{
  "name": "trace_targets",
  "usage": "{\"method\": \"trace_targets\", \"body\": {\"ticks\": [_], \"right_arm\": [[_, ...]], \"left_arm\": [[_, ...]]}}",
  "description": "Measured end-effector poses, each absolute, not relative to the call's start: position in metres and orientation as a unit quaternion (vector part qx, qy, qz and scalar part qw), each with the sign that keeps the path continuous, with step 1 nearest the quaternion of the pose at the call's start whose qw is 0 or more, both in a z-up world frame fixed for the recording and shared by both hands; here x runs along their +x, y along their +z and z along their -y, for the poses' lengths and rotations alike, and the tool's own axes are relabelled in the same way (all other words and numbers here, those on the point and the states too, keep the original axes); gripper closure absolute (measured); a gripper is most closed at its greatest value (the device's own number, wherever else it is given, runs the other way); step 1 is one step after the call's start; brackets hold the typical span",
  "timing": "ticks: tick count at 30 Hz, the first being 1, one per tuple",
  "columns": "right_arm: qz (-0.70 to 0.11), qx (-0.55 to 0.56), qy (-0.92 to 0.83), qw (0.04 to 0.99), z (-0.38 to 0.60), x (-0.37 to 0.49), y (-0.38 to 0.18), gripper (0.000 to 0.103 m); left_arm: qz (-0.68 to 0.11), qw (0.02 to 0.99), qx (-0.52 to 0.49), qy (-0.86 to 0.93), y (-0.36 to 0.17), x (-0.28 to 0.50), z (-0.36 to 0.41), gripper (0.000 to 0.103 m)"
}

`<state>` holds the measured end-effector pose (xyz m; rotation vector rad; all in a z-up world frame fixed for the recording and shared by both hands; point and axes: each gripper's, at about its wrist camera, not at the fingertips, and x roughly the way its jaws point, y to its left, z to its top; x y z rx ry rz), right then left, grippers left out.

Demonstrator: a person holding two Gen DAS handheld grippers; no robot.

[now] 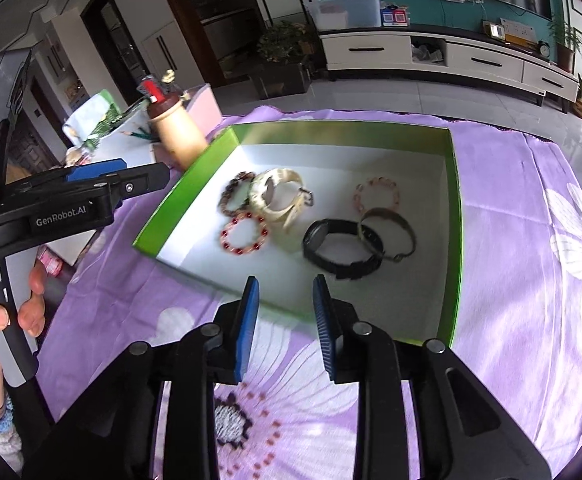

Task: Organize jewelry
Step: 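Move both tools back to the table, right tool reaching toward the green jade bracelet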

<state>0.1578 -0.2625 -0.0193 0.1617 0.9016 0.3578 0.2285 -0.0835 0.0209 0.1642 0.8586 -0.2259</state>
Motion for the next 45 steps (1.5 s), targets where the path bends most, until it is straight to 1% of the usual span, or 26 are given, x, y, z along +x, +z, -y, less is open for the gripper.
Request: {"method": "trace_targets", "body": {"ticks": [4,14,19,26,33,39,41,44,45], "right_arm": [[-0.437,0.07,0.184,0.878,0.255,0.133,-0.017,0.074],[-0.463,0.065,0.208,0.859,0.237,0.079,-0.029,0.074],[-0.476,0.073,0.22,0.849,0.232,0.06,-0.039,0.074],[-0.511,0.066,0.245,0.821,0.208,0.032,-0.066,0.074],[-0.529,0.057,0.259,0.806,0.196,0.017,-0.079,0.074],[-0.536,0.037,0.259,0.803,0.188,0.015,-0.089,0.073],[-0.537,0.028,0.259,0.802,0.184,0.017,-0.091,0.073],[-0.531,0.016,0.262,0.806,0.178,0.02,-0.092,0.073],[-0.529,0.012,0.262,0.807,0.177,0.02,-0.092,0.073]], "left_arm": [[-0.425,0.895,0.071,-0.117,0.018,0.198,0.069,0.03],[-0.482,0.867,0.042,-0.121,-0.021,0.141,0.03,0.03],[-0.494,0.859,0.045,-0.128,-0.032,0.112,0.02,0.03],[-0.519,0.837,0.059,-0.165,-0.053,0.067,0.021,0.03],[-0.539,0.813,0.075,-0.207,-0.073,0.023,0.035,0.03],[-0.548,0.801,0.097,-0.22,-0.09,0.008,0.052,0.03],[-0.546,0.802,0.099,-0.22,-0.093,0.009,0.055,0.032],[-0.544,0.803,0.104,-0.221,-0.094,0.011,0.059,0.038],[-0.544,0.802,0.104,-0.221,-0.096,0.011,0.061,0.042]]}}
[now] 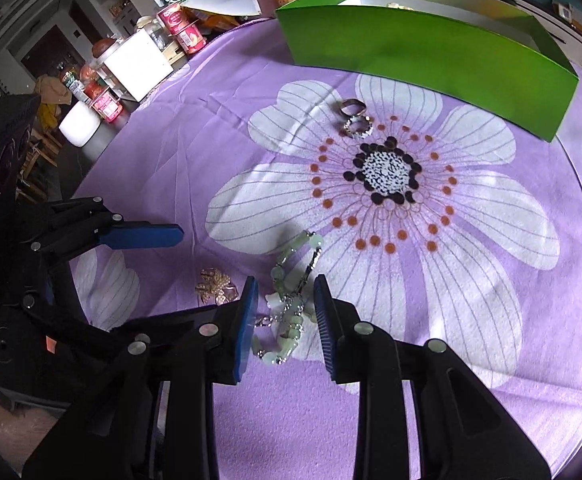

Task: Organize jewelry
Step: 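Move both tools back to the table, right tool reaching toward the green jade bracelet, then grasp the gold brooch with the left tool while the right tool grasps the green jade bracelet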

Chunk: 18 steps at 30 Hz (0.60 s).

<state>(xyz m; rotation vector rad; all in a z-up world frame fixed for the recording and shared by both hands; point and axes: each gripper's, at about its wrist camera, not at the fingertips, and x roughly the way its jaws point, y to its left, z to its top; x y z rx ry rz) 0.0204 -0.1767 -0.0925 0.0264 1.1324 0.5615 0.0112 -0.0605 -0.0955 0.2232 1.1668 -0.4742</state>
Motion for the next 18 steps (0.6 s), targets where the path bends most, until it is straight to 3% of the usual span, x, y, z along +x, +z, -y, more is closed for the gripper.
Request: {"method": "trace_targets", "body": {"ticks": [3,5,7,10,18], "right_arm": [[-0.521,0.0,0.261,0.813,0.174,0.021,-0.093,0.074],[-0.513,-0.018,0.255,0.82,0.171,0.02,-0.093,0.086],[-0.513,-0.011,0.258,0.819,0.173,0.021,-0.094,0.093],[-0.51,0.001,0.252,0.822,0.177,0.022,-0.095,0.093],[-0.501,0.018,0.247,0.829,0.186,0.024,-0.084,0.094]], "left_arm": [[-0.538,0.806,0.111,-0.222,-0.097,0.012,0.064,0.046],[-0.533,0.809,0.113,-0.221,-0.098,0.013,0.065,0.051],[-0.523,0.815,0.123,-0.217,-0.098,0.013,0.066,0.066],[-0.518,0.82,0.121,-0.214,-0.098,0.015,0.063,0.081],[-0.519,0.827,0.072,-0.205,-0.089,0.027,0.042,0.081]]}}
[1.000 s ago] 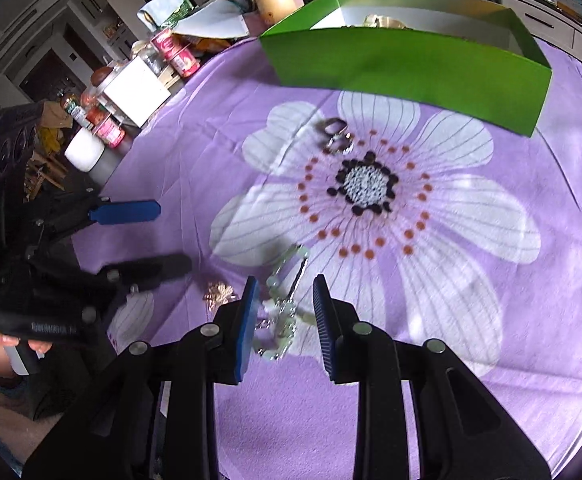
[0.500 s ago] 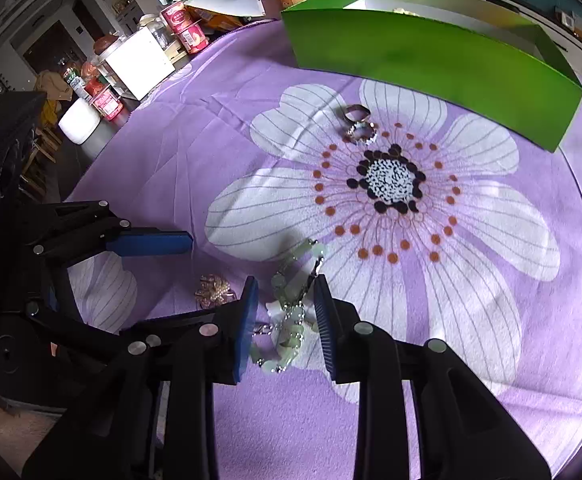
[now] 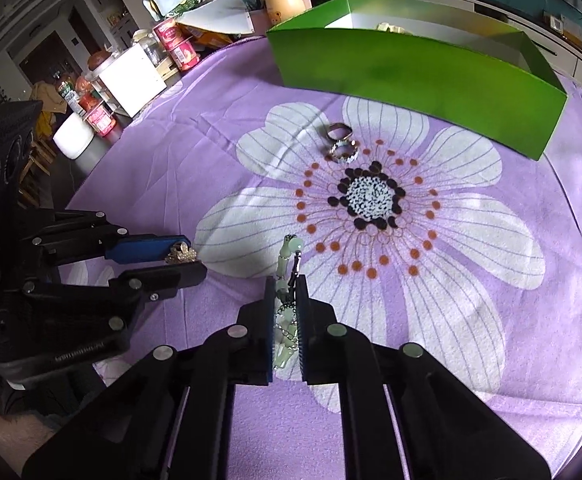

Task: Organize jewelry
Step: 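Grasp the gold brooch with the left tool while the right tool grasps the green jade bracelet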

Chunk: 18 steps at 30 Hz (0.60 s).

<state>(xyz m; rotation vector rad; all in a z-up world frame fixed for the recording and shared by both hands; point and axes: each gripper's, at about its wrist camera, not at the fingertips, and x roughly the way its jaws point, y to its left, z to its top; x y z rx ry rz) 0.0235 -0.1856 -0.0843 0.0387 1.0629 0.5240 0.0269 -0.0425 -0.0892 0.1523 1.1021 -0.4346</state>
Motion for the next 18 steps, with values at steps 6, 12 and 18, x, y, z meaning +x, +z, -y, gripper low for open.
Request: {"method": "trace_targets", "body": {"ticks": [6,12,18], "right_arm": [[-0.484,0.03,0.245,0.84,0.191,0.025,-0.07,0.094],[-0.465,0.039,0.242,0.851,0.197,0.029,-0.054,0.094],[-0.447,0.052,0.234,0.862,0.21,0.034,-0.039,0.094]], "left_arm": [[-0.512,0.835,0.049,-0.195,-0.075,0.037,0.028,0.081],[-0.502,0.843,0.033,-0.192,-0.06,0.048,0.019,0.081],[-0.483,0.854,0.032,-0.192,-0.039,0.062,0.021,0.081]]}}
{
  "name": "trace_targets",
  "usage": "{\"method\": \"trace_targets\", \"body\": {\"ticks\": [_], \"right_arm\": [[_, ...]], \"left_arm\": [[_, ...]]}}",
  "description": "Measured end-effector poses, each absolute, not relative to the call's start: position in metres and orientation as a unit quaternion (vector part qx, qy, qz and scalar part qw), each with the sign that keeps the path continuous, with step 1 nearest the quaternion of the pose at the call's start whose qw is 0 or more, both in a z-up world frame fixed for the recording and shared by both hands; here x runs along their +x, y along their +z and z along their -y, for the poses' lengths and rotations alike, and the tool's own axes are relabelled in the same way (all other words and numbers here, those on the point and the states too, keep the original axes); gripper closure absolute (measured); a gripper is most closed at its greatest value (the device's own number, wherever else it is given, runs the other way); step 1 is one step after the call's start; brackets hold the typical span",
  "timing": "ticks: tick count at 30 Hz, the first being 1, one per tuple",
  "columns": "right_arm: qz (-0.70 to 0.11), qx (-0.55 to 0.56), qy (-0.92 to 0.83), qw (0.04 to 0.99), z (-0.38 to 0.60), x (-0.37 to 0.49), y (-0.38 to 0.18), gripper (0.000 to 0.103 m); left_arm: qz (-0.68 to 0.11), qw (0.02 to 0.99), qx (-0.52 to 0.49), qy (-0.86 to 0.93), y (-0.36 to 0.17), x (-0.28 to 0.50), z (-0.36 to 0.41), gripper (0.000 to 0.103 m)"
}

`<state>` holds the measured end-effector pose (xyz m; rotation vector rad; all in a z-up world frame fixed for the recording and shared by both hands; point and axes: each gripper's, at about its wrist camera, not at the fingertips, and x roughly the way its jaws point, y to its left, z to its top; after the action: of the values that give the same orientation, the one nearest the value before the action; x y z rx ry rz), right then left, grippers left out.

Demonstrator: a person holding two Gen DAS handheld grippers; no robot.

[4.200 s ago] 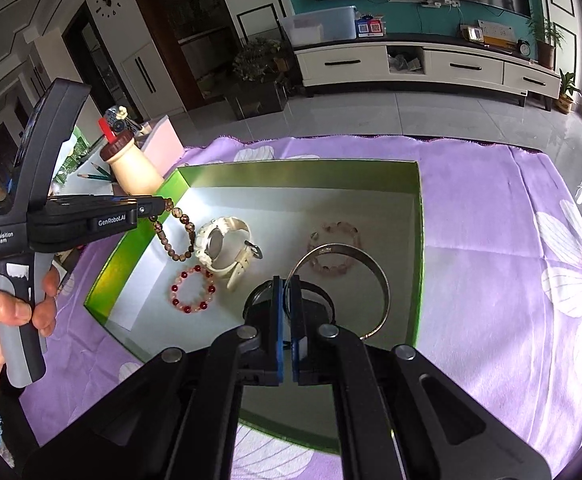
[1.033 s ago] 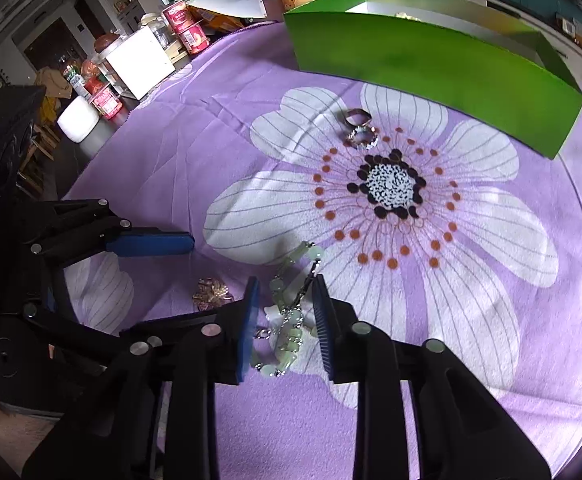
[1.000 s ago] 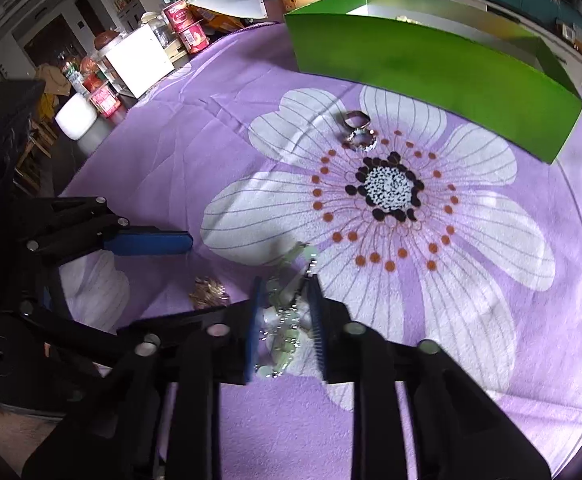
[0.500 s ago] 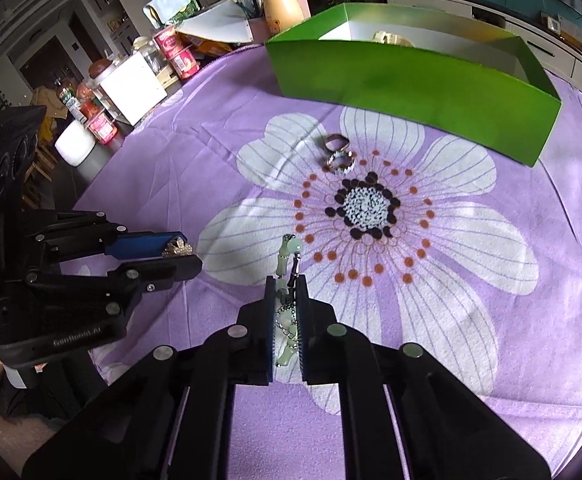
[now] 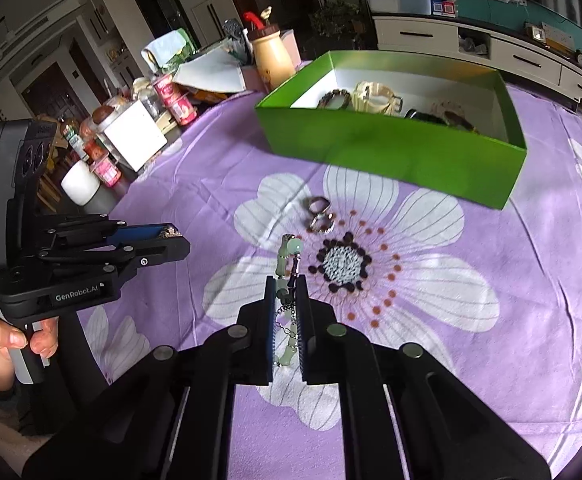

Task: Organize jewelry
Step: 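Carry the gold brooch and jade bracelet into the green box and open both tools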

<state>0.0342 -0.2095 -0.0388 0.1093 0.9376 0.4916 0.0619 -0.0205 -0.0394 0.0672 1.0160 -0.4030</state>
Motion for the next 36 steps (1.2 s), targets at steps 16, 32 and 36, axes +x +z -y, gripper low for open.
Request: {"method": "trace_targets", "body": {"ticks": [16,32,36], "right_arm": [[-0.402,0.071,0.207,0.889,0.246,0.058,-0.003,0.094],[-0.37,0.116,0.194,0.901,0.275,0.106,0.019,0.094],[-0.367,0.122,0.188,0.903,0.28,0.118,0.023,0.094]], "left_arm": [[-0.451,0.869,0.016,-0.203,0.01,0.125,0.043,0.081],[-0.483,0.846,-0.03,-0.223,0.016,0.202,0.084,0.081],[-0.494,0.839,-0.035,-0.228,0.013,0.218,0.098,0.081]]}}
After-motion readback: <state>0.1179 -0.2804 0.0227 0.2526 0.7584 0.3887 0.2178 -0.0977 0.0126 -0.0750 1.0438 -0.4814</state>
